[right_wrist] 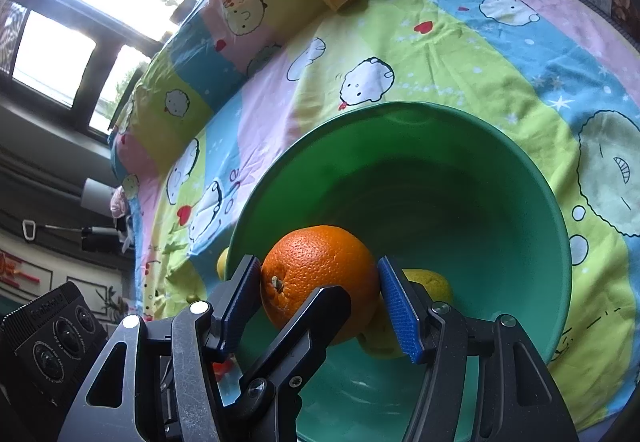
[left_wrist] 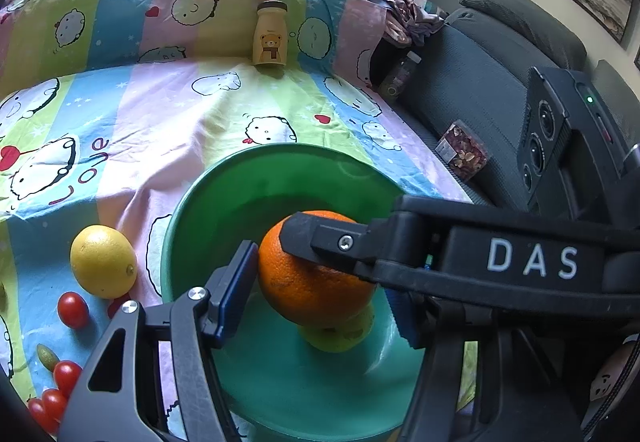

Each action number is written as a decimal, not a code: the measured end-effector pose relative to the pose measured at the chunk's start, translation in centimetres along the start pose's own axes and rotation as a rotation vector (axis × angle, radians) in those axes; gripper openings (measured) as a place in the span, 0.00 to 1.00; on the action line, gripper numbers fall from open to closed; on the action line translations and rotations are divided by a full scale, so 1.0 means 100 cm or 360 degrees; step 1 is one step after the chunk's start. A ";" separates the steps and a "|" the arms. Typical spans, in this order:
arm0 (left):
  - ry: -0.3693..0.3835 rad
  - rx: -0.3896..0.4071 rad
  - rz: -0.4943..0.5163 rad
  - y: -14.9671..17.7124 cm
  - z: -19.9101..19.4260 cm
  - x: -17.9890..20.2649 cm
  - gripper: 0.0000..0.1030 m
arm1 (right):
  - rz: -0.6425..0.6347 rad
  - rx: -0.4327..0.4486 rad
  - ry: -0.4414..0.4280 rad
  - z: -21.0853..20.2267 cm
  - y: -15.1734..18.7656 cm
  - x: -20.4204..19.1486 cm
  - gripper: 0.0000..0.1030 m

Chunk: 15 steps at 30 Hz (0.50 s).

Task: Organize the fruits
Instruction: 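Lower the orange into the green basin and open the right gripper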

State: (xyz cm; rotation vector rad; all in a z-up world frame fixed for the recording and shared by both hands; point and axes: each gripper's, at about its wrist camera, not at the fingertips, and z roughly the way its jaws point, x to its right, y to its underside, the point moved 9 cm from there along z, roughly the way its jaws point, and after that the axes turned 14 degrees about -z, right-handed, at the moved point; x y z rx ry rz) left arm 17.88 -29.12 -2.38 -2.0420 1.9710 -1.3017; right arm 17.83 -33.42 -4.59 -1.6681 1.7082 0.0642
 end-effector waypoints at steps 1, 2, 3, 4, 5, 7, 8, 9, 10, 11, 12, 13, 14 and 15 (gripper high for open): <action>-0.0002 -0.0001 -0.0005 0.000 0.000 -0.001 0.60 | 0.0002 0.0001 0.0000 0.000 0.000 0.000 0.62; -0.0005 -0.0003 -0.0015 0.000 0.000 -0.002 0.60 | 0.0002 0.0003 0.0003 0.000 0.000 0.000 0.62; -0.0009 -0.0008 -0.0033 0.000 0.000 -0.003 0.60 | -0.0005 0.0009 0.0007 0.000 -0.001 0.000 0.62; -0.0011 -0.0016 -0.0053 0.000 0.000 -0.005 0.60 | -0.0013 0.0016 0.0018 -0.001 -0.001 -0.001 0.62; -0.0012 -0.0020 -0.0070 -0.001 0.000 -0.007 0.60 | -0.0018 0.0021 0.0030 -0.002 -0.002 -0.001 0.62; -0.0017 -0.0016 -0.0081 -0.001 -0.001 -0.009 0.59 | -0.0026 0.0033 0.0057 -0.003 -0.003 -0.001 0.62; -0.0028 -0.0012 -0.0075 -0.001 -0.002 -0.010 0.59 | -0.0031 0.0034 0.0074 -0.003 -0.003 0.000 0.62; -0.0042 -0.0007 -0.0069 -0.002 -0.003 -0.011 0.59 | -0.0032 0.0030 0.0090 -0.003 -0.003 0.000 0.62; -0.0057 0.0000 -0.0060 -0.002 -0.004 -0.012 0.59 | -0.0031 0.0028 0.0102 -0.002 -0.003 0.001 0.62; -0.0072 0.0007 -0.0056 -0.001 -0.005 -0.013 0.59 | -0.0028 0.0028 0.0111 -0.002 -0.003 0.001 0.62; -0.0081 0.0012 -0.0056 -0.002 -0.006 -0.014 0.59 | -0.0025 0.0031 0.0116 -0.002 -0.003 0.001 0.62; -0.0070 0.0018 -0.0055 -0.002 -0.008 -0.015 0.59 | -0.0027 0.0037 0.0122 -0.003 -0.004 0.001 0.62; -0.0050 0.0022 -0.0058 -0.003 -0.011 -0.016 0.60 | -0.0034 0.0045 0.0131 -0.005 -0.004 0.001 0.62; -0.0032 0.0026 -0.0062 -0.004 -0.014 -0.015 0.60 | -0.0042 0.0055 0.0141 -0.007 -0.004 -0.001 0.62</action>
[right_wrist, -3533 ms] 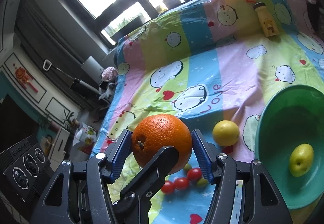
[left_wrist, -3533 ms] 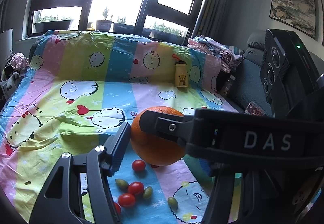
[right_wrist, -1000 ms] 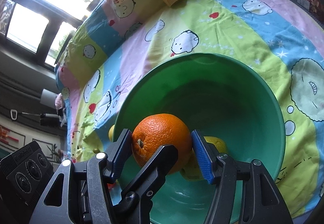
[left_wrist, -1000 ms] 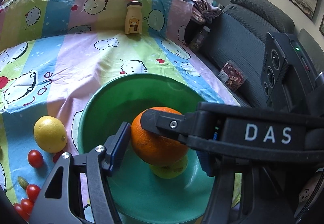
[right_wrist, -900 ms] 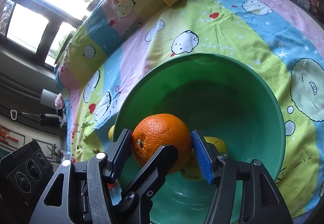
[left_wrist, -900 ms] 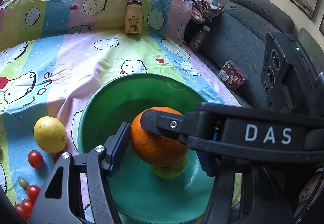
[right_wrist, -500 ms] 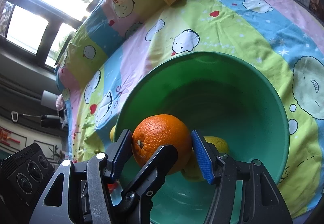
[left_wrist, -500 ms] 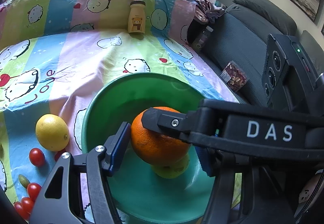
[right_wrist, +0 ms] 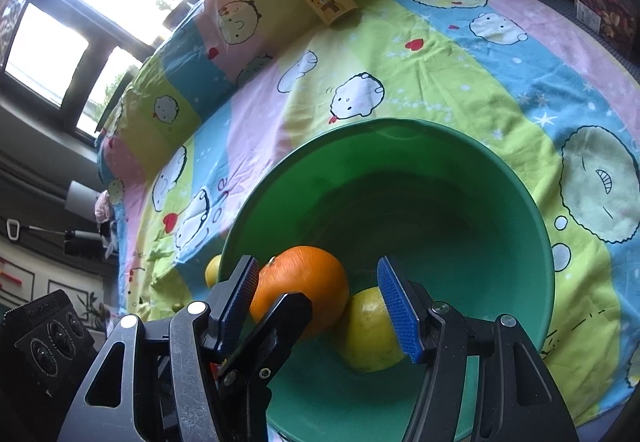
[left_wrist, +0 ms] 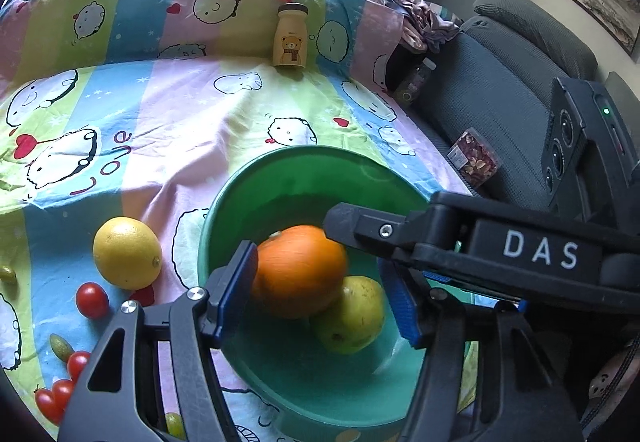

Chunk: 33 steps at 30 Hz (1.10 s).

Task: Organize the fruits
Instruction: 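Lower the orange into the green basin and open the right gripper, then withdraw the right gripper from the basin toward the yellow lemon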

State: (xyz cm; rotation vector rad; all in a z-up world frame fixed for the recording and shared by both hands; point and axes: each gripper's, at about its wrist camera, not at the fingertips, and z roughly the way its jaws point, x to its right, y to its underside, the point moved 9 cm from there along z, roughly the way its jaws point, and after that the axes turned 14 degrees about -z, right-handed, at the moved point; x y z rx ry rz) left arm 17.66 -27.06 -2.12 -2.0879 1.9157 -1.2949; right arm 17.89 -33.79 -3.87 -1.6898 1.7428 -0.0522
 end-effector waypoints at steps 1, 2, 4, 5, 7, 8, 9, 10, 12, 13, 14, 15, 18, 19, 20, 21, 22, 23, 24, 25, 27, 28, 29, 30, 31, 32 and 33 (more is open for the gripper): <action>0.0007 0.0004 -0.0003 -0.001 -0.003 -0.001 0.60 | -0.0006 0.0014 0.0010 -0.002 -0.001 -0.001 0.62; 0.0004 0.0015 -0.0004 -0.002 -0.006 -0.001 0.60 | -0.0015 0.0025 0.0022 -0.004 -0.001 -0.002 0.62; -0.0004 0.0032 0.0006 -0.004 -0.014 -0.003 0.61 | -0.0037 0.0044 0.0051 -0.008 -0.003 -0.005 0.62; -0.0003 0.0040 0.0009 -0.004 -0.018 -0.004 0.62 | -0.0047 0.0056 0.0056 -0.010 -0.003 -0.007 0.62; -0.0003 0.0058 0.0015 -0.005 -0.029 -0.007 0.64 | -0.0074 0.0079 0.0074 -0.015 -0.005 -0.012 0.62; -0.0009 0.0075 0.0020 -0.006 -0.035 -0.010 0.66 | -0.0088 0.0092 0.0085 -0.017 -0.005 -0.015 0.62; -0.0025 0.0094 0.0025 -0.007 -0.041 -0.013 0.66 | -0.0101 0.0104 0.0097 -0.019 -0.006 -0.017 0.62; -0.0046 0.0115 0.0031 -0.008 -0.048 -0.017 0.67 | -0.0116 0.0114 0.0108 -0.021 -0.006 -0.020 0.62; -0.0085 0.0150 0.0029 -0.010 -0.063 -0.026 0.69 | -0.0144 0.0134 0.0116 -0.024 -0.007 -0.028 0.62; -0.0095 0.0170 0.0023 -0.011 -0.071 -0.032 0.71 | -0.0159 0.0143 0.0116 -0.025 -0.008 -0.032 0.62; -0.0102 0.0190 0.0013 -0.012 -0.079 -0.038 0.73 | -0.0178 0.0151 0.0116 -0.026 -0.008 -0.037 0.62; -0.0111 0.0207 0.0002 -0.013 -0.087 -0.045 0.74 | -0.0200 0.0158 0.0121 -0.027 -0.008 -0.042 0.62; -0.0161 0.0265 -0.0052 -0.016 -0.113 -0.069 0.78 | -0.0270 0.0177 0.0140 -0.029 -0.007 -0.060 0.64; -0.0178 0.0285 -0.0072 -0.017 -0.121 -0.078 0.81 | -0.0296 0.0184 0.0141 -0.029 -0.007 -0.066 0.64; -0.0200 0.0304 -0.0092 -0.018 -0.131 -0.088 0.84 | -0.0323 0.0189 0.0140 -0.028 -0.006 -0.073 0.64; -0.0226 0.0318 -0.0110 -0.018 -0.138 -0.097 0.84 | -0.0355 0.0192 0.0143 -0.028 -0.006 -0.079 0.64; -0.0254 0.0334 -0.0128 -0.018 -0.145 -0.107 0.85 | -0.0387 0.0194 0.0148 -0.027 -0.005 -0.086 0.65; -0.0279 0.0347 -0.0144 -0.018 -0.152 -0.117 0.87 | -0.0417 0.0193 0.0156 -0.026 -0.004 -0.093 0.65; -0.0298 0.0358 -0.0161 -0.017 -0.158 -0.127 0.88 | -0.0444 0.0194 0.0163 -0.025 -0.002 -0.099 0.65; -0.0318 0.0369 -0.0186 -0.016 -0.163 -0.138 0.91 | -0.0471 0.0196 0.0170 -0.024 -0.002 -0.106 0.66; -0.0343 0.0382 -0.0249 -0.014 -0.169 -0.159 0.93 | -0.0532 0.0201 0.0170 -0.020 0.001 -0.120 0.71; -0.0350 0.0393 -0.0287 -0.012 -0.172 -0.169 0.94 | -0.0564 0.0206 0.0163 -0.017 0.002 -0.128 0.74; -0.0352 0.0402 -0.0324 -0.011 -0.173 -0.179 0.95 | -0.0598 0.0212 0.0152 -0.015 0.004 -0.135 0.75; -0.0355 0.0404 -0.0356 -0.009 -0.173 -0.186 0.95 | -0.0631 0.0214 0.0141 -0.011 0.005 -0.142 0.76; -0.0361 0.0396 -0.0385 -0.007 -0.172 -0.194 0.95 | -0.0658 0.0213 0.0131 -0.008 0.006 -0.148 0.77; -0.0366 0.0384 -0.0407 -0.004 -0.171 -0.201 0.96 | -0.0680 0.0211 0.0122 -0.004 0.008 -0.154 0.77; -0.0371 0.0374 -0.0424 -0.002 -0.169 -0.208 0.96 | -0.0698 0.0208 0.0116 0.000 0.009 -0.159 0.78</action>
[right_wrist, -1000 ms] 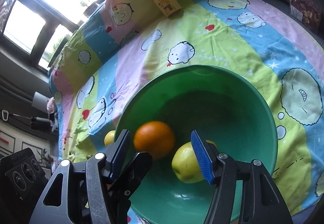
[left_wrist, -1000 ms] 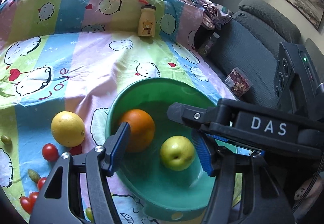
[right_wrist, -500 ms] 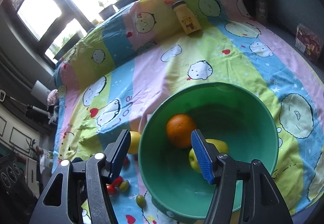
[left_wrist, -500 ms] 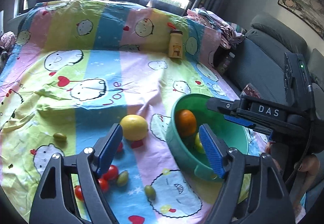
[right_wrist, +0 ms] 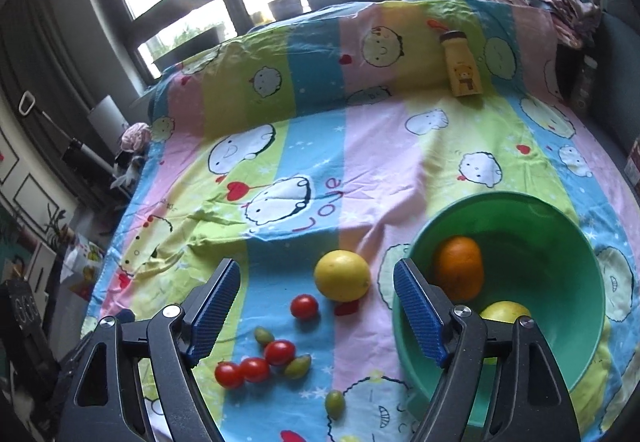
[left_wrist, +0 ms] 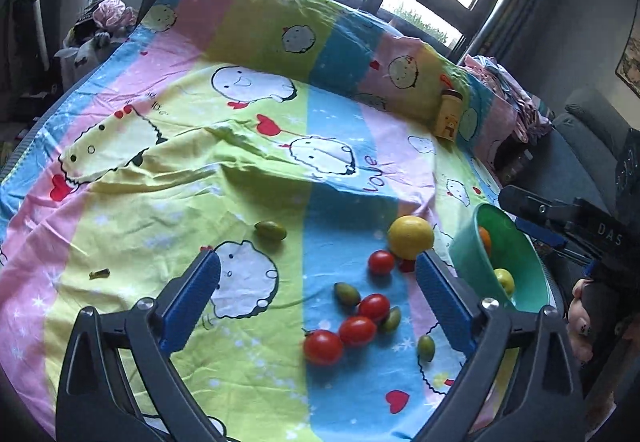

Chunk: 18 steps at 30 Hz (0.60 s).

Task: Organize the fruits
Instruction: 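Withdraw the right gripper from the basin toward the yellow lemon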

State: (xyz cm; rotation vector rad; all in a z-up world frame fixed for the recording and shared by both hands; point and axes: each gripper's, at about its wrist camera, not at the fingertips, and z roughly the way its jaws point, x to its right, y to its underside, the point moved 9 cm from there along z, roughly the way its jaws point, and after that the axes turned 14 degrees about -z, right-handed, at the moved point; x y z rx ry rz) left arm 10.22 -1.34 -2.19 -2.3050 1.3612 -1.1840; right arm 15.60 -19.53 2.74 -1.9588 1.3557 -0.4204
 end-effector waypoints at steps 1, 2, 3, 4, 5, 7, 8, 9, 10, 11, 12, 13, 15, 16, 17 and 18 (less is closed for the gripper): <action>-0.0016 -0.0008 -0.0017 0.001 0.002 -0.007 0.96 | -0.0014 -0.0002 -0.0007 0.004 0.000 -0.004 0.79; -0.0042 -0.0016 -0.0031 0.002 0.004 -0.014 0.96 | -0.0023 -0.0008 -0.0018 0.009 0.000 -0.008 0.79; -0.0081 -0.0019 -0.0044 0.002 0.005 -0.021 0.96 | -0.0024 -0.0020 -0.0032 0.014 0.001 -0.012 0.79; -0.0118 -0.0014 -0.0055 0.000 0.006 -0.027 0.96 | -0.0016 -0.0040 -0.0046 0.020 0.002 -0.014 0.79; -0.0145 -0.0001 -0.0061 0.000 0.005 -0.032 0.96 | -0.0005 -0.0067 -0.0054 0.026 0.005 -0.016 0.79; -0.0173 0.0019 -0.0079 -0.003 0.004 -0.040 0.96 | 0.0013 -0.0112 -0.0062 0.036 0.009 -0.019 0.79; -0.0180 0.0019 -0.0092 -0.003 0.005 -0.043 0.96 | 0.0014 -0.0123 -0.0062 0.040 0.010 -0.022 0.79; -0.0185 0.0015 -0.0107 -0.003 0.005 -0.046 0.96 | 0.0008 -0.0134 -0.0054 0.044 0.010 -0.024 0.79; -0.0184 0.0010 -0.0115 -0.003 0.006 -0.048 0.96 | -0.0001 -0.0146 -0.0037 0.049 0.011 -0.026 0.79; -0.0186 0.0009 -0.0118 -0.003 0.006 -0.049 0.96 | -0.0009 -0.0161 -0.0006 0.054 0.012 -0.027 0.79; -0.0195 0.0007 -0.0117 -0.003 0.007 -0.049 0.96 | -0.0010 -0.0181 0.0039 0.059 0.014 -0.026 0.79; -0.0204 0.0005 -0.0110 -0.002 0.007 -0.050 0.96 | -0.0006 -0.0207 0.0100 0.065 0.015 -0.023 0.79; -0.0212 0.0000 -0.0092 -0.001 0.007 -0.050 0.96 | 0.0005 -0.0252 0.0218 0.077 0.018 -0.017 0.79; -0.0222 0.0001 -0.0086 -0.001 0.007 -0.051 0.96 | 0.0000 -0.0267 0.0252 0.082 0.019 -0.014 0.79; -0.0233 0.0007 -0.0086 -0.002 0.006 -0.052 0.96 | -0.0012 -0.0283 0.0279 0.087 0.020 -0.013 0.79; -0.0244 0.0017 -0.0090 -0.004 0.005 -0.054 0.96 | -0.0023 -0.0304 0.0311 0.093 0.022 -0.011 0.79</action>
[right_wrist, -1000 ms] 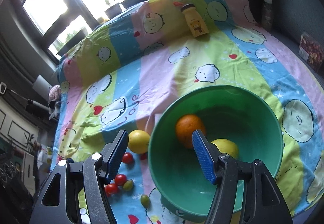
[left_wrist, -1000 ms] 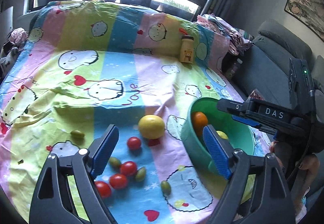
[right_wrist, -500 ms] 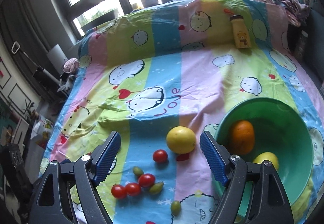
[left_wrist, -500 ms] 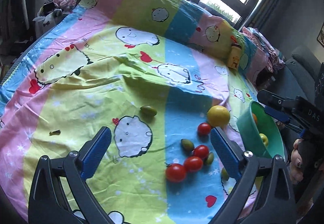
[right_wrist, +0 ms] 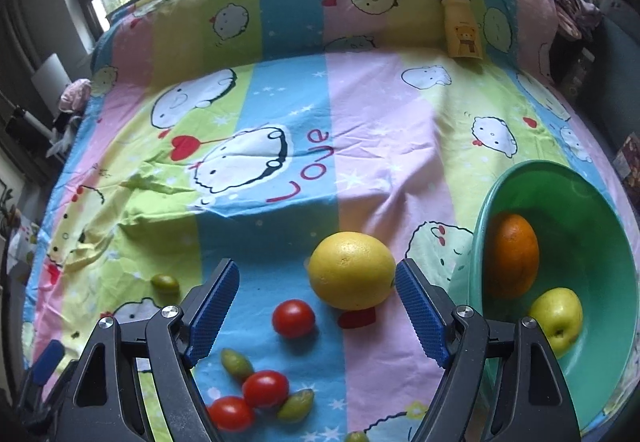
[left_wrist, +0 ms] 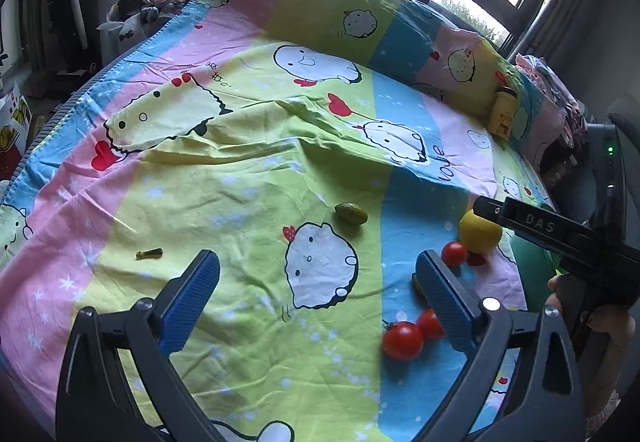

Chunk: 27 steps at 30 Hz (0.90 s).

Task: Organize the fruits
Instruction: 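Withdraw the right gripper from the basin toward the yellow lemon, then close the right gripper around the yellow lemon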

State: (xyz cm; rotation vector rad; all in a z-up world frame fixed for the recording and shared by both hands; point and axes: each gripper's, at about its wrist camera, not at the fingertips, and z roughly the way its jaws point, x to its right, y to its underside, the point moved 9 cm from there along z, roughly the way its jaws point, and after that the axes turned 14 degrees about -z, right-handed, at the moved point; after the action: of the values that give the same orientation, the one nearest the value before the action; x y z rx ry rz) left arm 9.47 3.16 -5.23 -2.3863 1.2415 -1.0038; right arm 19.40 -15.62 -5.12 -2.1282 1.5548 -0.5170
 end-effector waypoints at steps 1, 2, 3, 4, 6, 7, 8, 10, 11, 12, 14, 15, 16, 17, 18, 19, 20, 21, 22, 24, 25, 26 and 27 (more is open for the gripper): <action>-0.0008 0.0006 -0.0009 -0.001 -0.001 -0.002 0.96 | -0.0007 -0.0017 0.0037 0.005 0.000 0.001 0.79; -0.0006 0.0005 -0.0021 -0.002 -0.001 -0.004 0.96 | -0.0011 -0.0029 0.0072 0.009 0.001 0.003 0.79; 0.0001 0.0000 -0.0033 -0.003 -0.001 -0.006 0.96 | -0.0029 -0.0033 0.0114 0.013 0.001 0.004 0.79; 0.0009 -0.0005 -0.0048 -0.004 -0.001 -0.007 0.96 | -0.0064 -0.0028 0.0169 0.014 -0.001 0.005 0.79; 0.0012 -0.0014 -0.0073 -0.005 -0.001 -0.011 0.96 | -0.0115 -0.0036 0.0243 0.018 -0.002 0.006 0.79; 0.0008 -0.0016 -0.0079 -0.005 -0.001 -0.011 0.96 | -0.0138 -0.0036 0.0262 0.019 -0.003 0.006 0.79; 0.0003 -0.0017 -0.0082 -0.005 0.000 -0.012 0.96 | -0.0156 -0.0036 0.0277 0.020 -0.003 0.005 0.79; -0.0011 -0.0018 -0.0080 -0.005 0.000 -0.013 0.96 | -0.0186 -0.0042 0.0305 0.023 -0.003 0.003 0.79; -0.0012 -0.0018 -0.0079 -0.006 0.000 -0.014 0.96 | -0.0201 -0.0048 0.0317 0.025 -0.003 0.002 0.78; -0.0010 -0.0018 -0.0079 -0.006 -0.001 -0.014 0.96 | -0.0218 -0.0055 0.0326 0.026 -0.003 0.001 0.76; -0.0012 -0.0017 -0.0086 -0.007 -0.001 -0.015 0.96 | -0.0247 -0.0079 0.0381 0.030 -0.001 0.001 0.72; -0.0015 -0.0016 -0.0090 -0.007 -0.001 -0.016 0.96 | -0.0259 -0.0087 0.0426 0.031 0.000 0.003 0.67; -0.0018 -0.0015 -0.0096 -0.008 -0.001 -0.018 0.96 | -0.0271 -0.0096 0.0464 0.031 0.001 0.004 0.64; -0.0020 -0.0016 -0.0103 -0.008 -0.001 -0.019 0.96 | -0.0276 -0.0092 0.0467 0.031 0.002 0.005 0.63; -0.0020 -0.0019 -0.0109 -0.008 -0.001 -0.019 0.96 | -0.0274 -0.0085 0.0460 0.030 0.002 0.005 0.61; -0.0018 -0.0020 -0.0113 -0.008 -0.002 -0.020 0.96 | -0.0262 -0.0079 0.0450 0.029 0.001 0.006 0.56; -0.0019 -0.0021 -0.0116 -0.009 -0.002 -0.021 0.96 | -0.0243 -0.0068 0.0440 0.026 0.001 0.008 0.55; -0.0023 -0.0020 -0.0118 -0.009 -0.002 -0.021 0.96 | -0.0224 -0.0066 0.0420 0.025 0.001 0.009 0.55; -0.0026 -0.0017 -0.0118 -0.009 -0.002 -0.022 0.96 | -0.0207 -0.0060 0.0394 0.023 0.001 0.010 0.54; -0.0028 -0.0016 -0.0119 -0.009 -0.002 -0.022 0.96 | -0.0190 -0.0048 0.0351 0.022 0.001 0.010 0.54; -0.0030 -0.0017 -0.0121 -0.009 -0.002 -0.023 0.96 | -0.0186 -0.0049 0.0342 0.021 0.001 0.009 0.54; -0.0030 -0.0017 -0.0124 -0.010 -0.002 -0.023 0.96 | -0.0173 -0.0050 0.0328 0.020 0.002 0.009 0.54; -0.0031 -0.0017 -0.0125 -0.009 -0.003 -0.023 0.96 | -0.0155 -0.0046 0.0306 0.020 0.002 0.009 0.54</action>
State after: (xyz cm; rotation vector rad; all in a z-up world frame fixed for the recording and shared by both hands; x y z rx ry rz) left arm 8.96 5.60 -5.61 -2.4649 1.1573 -0.9959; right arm 20.57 -16.23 -6.83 -2.2408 1.5725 -0.7560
